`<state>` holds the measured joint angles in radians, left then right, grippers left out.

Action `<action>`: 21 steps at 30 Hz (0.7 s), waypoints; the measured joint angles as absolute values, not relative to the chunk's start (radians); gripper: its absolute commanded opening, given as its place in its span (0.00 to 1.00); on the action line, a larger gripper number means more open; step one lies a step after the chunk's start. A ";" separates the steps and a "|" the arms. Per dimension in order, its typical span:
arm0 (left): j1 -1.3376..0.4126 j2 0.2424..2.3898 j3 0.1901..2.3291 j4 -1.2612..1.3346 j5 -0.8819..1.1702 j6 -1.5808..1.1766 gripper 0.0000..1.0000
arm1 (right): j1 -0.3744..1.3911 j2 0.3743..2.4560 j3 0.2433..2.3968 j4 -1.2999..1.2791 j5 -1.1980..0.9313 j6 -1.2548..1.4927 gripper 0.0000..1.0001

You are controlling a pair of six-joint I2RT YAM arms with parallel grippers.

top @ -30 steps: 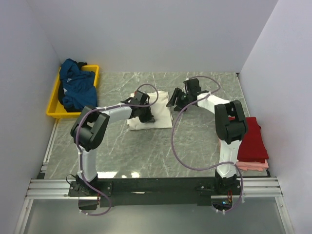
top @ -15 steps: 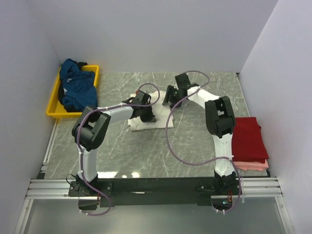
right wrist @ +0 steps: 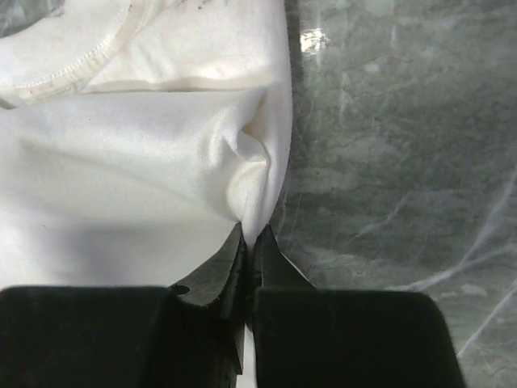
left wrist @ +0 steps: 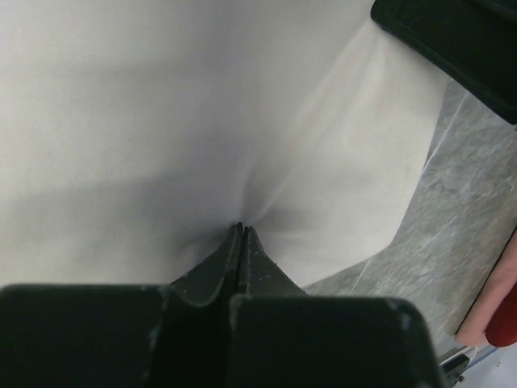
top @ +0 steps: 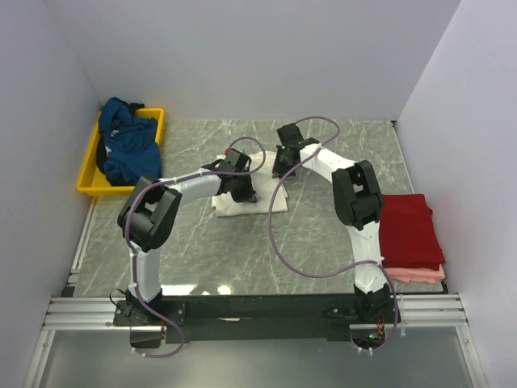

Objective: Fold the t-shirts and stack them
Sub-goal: Neatly place the folded tshirt to the corner

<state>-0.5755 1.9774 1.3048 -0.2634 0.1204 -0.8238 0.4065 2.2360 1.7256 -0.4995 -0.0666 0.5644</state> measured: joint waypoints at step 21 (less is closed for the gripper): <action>-0.568 1.721 1.305 -0.371 0.113 -0.778 0.00 | 0.149 2.058 1.768 -0.916 0.338 0.860 0.00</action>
<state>-0.5682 1.7210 1.3048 -0.3706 0.1131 -0.7784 0.1486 2.0579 1.7679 -0.9165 0.3378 0.8600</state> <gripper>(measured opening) 0.012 0.028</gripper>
